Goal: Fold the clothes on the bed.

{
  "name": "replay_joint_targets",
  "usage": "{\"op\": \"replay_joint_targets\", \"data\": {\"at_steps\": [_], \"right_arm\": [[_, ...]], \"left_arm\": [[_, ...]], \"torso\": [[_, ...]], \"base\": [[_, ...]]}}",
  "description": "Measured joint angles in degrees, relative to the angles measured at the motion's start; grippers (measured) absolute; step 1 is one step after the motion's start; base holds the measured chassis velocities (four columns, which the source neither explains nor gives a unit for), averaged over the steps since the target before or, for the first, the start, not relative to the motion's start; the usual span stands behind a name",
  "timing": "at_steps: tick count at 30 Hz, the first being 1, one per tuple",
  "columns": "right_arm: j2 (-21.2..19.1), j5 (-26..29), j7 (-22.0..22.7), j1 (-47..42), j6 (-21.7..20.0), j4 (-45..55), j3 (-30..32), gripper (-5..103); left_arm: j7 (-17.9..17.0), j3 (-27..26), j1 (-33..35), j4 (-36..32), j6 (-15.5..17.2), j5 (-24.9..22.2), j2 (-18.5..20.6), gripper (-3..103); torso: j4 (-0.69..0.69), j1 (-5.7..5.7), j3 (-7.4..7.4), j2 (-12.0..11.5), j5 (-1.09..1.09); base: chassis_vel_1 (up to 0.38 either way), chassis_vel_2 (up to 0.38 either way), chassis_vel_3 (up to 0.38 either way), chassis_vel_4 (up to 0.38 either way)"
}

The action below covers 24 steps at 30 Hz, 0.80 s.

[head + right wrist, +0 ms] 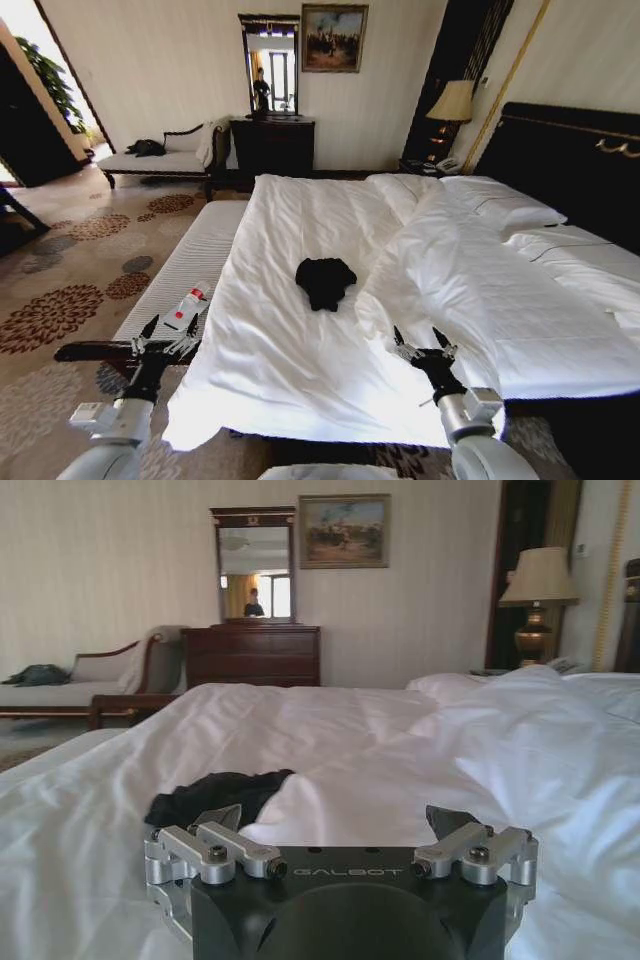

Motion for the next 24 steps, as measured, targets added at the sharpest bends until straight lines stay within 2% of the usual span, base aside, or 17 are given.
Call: {"op": "replay_joint_targets", "data": {"at_steps": [7,12,16,18,20,21,24], "right_arm": [[-4.1,-5.4,0.6,3.1,-1.1,-1.7,-5.9,100],[-8.5,-14.2,0.2,8.0,-0.7,-5.6,-9.0,100],[-10.5,-17.6,0.2,11.1,-1.5,-8.0,-11.7,100],[-10.7,-18.7,0.4,11.8,-1.7,-8.6,-12.2,100],[-11.0,-23.6,1.8,13.9,-3.0,-10.6,-13.6,100],[-11.0,-23.6,1.8,13.9,-3.0,-10.6,-13.6,100],[-10.9,-27.1,2.9,15.4,-5.5,-12.5,-14.4,100]], "left_arm": [[0.0,0.2,0.4,-0.5,0.0,1.1,-1.0,99],[0.0,-0.3,1.4,-1.4,0.0,1.9,-2.2,99],[0.0,-0.7,2.2,-1.5,-0.4,2.1,-2.9,99],[0.0,-0.7,2.2,-1.5,-0.4,2.1,-3.0,99],[0.0,-0.8,2.3,-1.5,-0.5,2.2,-3.3,99],[0.0,-0.8,2.3,-1.5,-0.5,2.2,-3.3,99],[0.0,-0.8,1.9,-1.7,-0.3,2.1,-3.4,99]], "torso": [[0.00,0.01,0.02,0.0,0.06],[0.00,0.00,0.01,0.0,0.01],[0.01,0.00,0.01,0.0,0.03],[0.01,0.00,0.01,0.0,0.02],[0.01,0.01,0.01,0.0,0.05],[0.01,0.01,0.01,0.0,0.05],[0.00,0.01,0.01,0.0,0.03]], "base": [[-0.018,-0.005,0.006,0.005],[0.000,0.000,0.000,0.000],[0.000,0.000,0.000,0.000],[0.000,0.000,0.000,0.000],[0.000,0.000,0.000,0.000],[0.000,0.000,0.000,0.000],[0.000,0.000,0.000,0.000]]}}
